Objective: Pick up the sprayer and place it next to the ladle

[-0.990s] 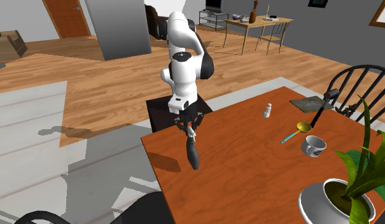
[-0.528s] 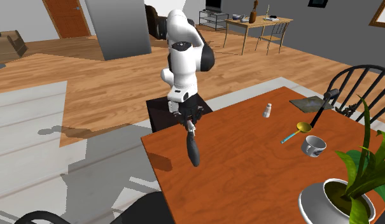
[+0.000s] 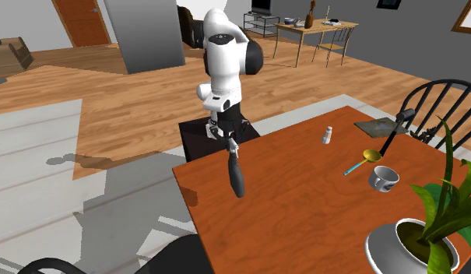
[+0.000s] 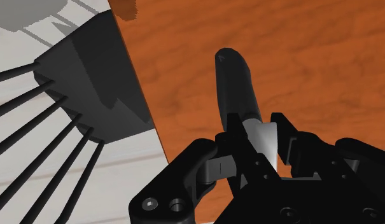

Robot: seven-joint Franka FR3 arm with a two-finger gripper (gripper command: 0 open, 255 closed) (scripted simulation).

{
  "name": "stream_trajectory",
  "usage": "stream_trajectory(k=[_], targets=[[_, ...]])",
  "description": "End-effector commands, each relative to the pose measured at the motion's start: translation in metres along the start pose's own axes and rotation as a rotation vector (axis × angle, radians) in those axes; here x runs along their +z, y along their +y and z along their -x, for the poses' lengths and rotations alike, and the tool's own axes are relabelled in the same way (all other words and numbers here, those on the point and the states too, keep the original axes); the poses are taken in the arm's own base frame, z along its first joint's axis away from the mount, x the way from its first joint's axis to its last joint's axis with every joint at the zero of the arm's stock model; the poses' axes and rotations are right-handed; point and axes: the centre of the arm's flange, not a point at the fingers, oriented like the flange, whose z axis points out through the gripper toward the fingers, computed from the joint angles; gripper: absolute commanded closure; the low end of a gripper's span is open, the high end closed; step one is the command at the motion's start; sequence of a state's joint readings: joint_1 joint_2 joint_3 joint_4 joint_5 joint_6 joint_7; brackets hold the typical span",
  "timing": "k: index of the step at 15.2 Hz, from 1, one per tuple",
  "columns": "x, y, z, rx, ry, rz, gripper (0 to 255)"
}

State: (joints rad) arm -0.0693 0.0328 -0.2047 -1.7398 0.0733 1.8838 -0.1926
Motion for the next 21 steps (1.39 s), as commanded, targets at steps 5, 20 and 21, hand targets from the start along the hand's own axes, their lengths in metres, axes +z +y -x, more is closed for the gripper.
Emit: stream_trajectory(k=[5,20,21], targets=[[-0.032,-0.002,-0.003,0.000,0.000,0.000,255],[-0.110,-0.005,-0.013,0.000,0.000,0.000,255],[-0.115,-0.005,-0.013,0.000,0.000,0.000,255]])
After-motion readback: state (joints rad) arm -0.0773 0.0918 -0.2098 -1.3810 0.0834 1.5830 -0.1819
